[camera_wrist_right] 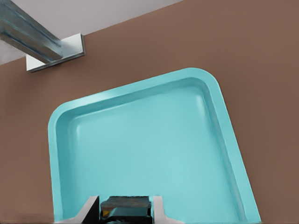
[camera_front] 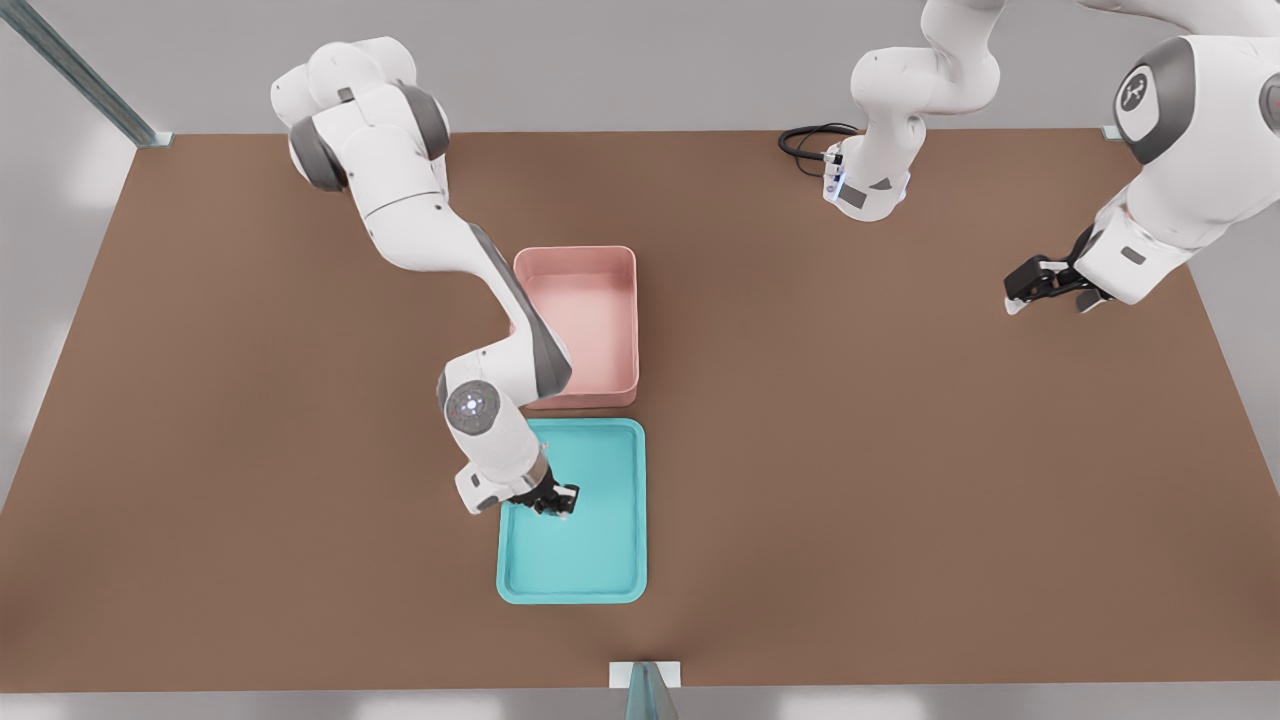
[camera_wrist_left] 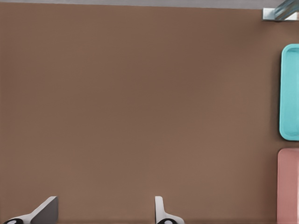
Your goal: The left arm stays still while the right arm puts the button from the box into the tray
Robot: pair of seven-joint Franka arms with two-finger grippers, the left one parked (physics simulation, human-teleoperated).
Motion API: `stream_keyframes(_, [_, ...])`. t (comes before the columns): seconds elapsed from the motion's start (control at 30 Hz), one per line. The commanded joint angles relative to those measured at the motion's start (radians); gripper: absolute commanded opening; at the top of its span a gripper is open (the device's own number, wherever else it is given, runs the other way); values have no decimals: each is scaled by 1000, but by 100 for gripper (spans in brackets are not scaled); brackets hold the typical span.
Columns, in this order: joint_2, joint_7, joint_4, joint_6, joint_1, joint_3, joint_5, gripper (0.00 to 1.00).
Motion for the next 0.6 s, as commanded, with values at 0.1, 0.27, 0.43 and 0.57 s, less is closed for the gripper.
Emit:
stream_keyframes(0.1, [5, -214, 36, -91, -5, 8, 13, 100])
stream_keyframes(0.27, [-498, -853, 82, -880, -245, 58, -172, 100])
stream_keyframes(0.43, [-596, -797, -109, -757, -428, 5, -171, 100])
stream_keyframes(0.57, [-671, -806, -201, -682, -468, 8, -163, 100])
